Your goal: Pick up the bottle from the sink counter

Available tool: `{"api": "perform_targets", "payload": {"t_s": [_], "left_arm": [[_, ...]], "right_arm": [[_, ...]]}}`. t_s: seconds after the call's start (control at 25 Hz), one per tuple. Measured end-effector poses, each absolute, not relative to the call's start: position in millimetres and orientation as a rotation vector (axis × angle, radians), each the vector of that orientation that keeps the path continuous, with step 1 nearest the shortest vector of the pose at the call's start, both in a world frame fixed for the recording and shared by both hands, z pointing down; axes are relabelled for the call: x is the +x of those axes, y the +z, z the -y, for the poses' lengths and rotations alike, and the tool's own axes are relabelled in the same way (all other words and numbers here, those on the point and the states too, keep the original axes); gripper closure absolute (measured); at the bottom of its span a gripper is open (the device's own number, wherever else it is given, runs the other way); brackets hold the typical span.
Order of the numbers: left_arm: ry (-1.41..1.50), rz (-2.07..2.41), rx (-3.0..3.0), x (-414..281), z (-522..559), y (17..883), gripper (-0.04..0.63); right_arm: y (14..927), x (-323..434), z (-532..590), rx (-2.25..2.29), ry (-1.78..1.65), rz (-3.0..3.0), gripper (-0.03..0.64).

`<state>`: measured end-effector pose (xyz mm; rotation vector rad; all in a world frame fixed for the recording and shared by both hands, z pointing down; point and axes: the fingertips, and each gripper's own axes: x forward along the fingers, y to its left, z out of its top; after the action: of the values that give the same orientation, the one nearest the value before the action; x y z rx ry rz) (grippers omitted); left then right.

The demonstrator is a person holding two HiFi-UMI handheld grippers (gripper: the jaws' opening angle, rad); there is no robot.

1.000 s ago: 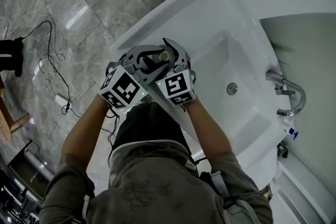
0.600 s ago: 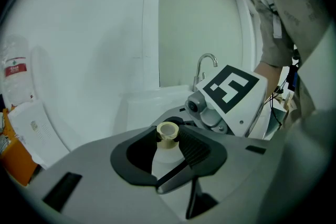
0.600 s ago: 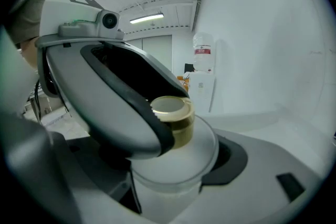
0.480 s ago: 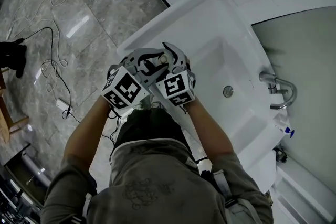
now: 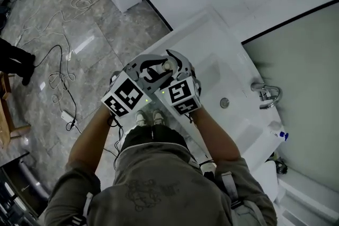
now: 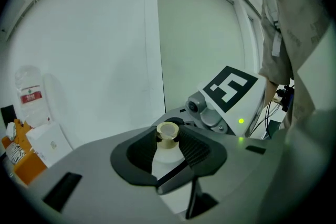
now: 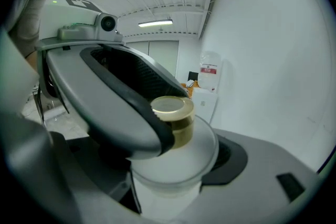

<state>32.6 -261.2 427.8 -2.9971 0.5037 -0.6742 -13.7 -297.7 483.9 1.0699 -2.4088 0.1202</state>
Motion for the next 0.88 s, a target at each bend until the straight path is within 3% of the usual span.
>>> {"api": "perform_targets", "payload": {"t_s": [0.52,0.88], "left_arm": [[-0.598,-0.547,-2.910,-1,220,304,0.460],[-0.613,-0.682,-2.879,-36,186,278,0.460]], "right_arm": [[359,-49,260,1.067,-0.003,2.437,0.285],[331,-88,223,0.961,-0.042,2.504,0.285]]}}
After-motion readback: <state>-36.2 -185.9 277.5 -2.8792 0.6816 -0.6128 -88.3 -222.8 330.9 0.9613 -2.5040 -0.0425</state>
